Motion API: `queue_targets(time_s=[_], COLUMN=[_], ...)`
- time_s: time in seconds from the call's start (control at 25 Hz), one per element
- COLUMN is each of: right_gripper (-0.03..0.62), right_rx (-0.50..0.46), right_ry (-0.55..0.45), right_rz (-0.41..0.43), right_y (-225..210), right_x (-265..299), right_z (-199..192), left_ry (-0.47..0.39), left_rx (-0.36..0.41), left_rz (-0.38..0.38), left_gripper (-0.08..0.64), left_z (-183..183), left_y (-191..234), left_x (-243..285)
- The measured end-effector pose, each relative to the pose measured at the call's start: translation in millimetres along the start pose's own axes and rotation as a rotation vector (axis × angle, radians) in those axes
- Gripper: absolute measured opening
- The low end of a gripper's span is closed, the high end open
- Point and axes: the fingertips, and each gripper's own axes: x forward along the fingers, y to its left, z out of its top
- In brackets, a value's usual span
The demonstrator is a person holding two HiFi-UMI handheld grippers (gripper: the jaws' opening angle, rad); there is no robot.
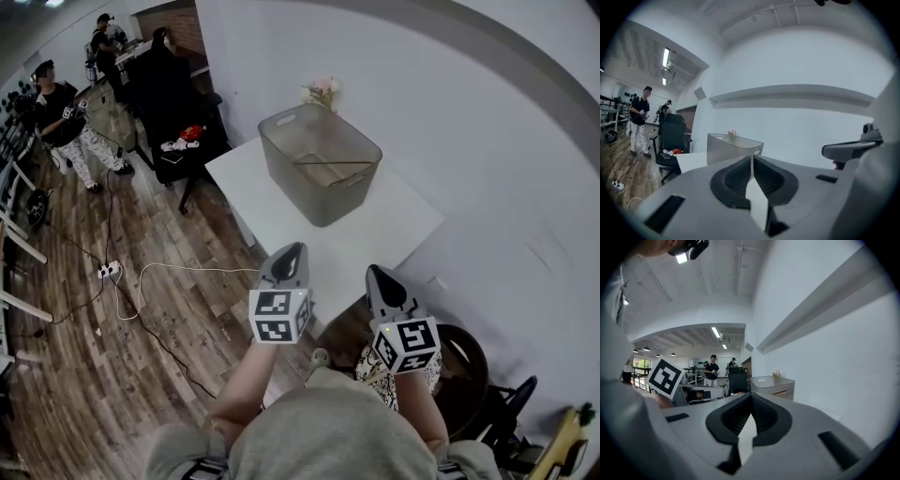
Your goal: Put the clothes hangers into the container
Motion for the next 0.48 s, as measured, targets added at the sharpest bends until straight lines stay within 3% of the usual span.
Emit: queue_targets(time_s=[0.48], right_gripper=[0.002], right_rx=[-0.013], right_ry=[0.010], right_rz=[0.034], right_y=[58.0], right_x=[-73.2], right_z=[-16.9], left_ry=[0.024], left_rx=[-0.003], left_rz=[-0.014], left_gripper=[0.015], left_z=[-28.6], left_y=[-29.3], left_x=[-113.8])
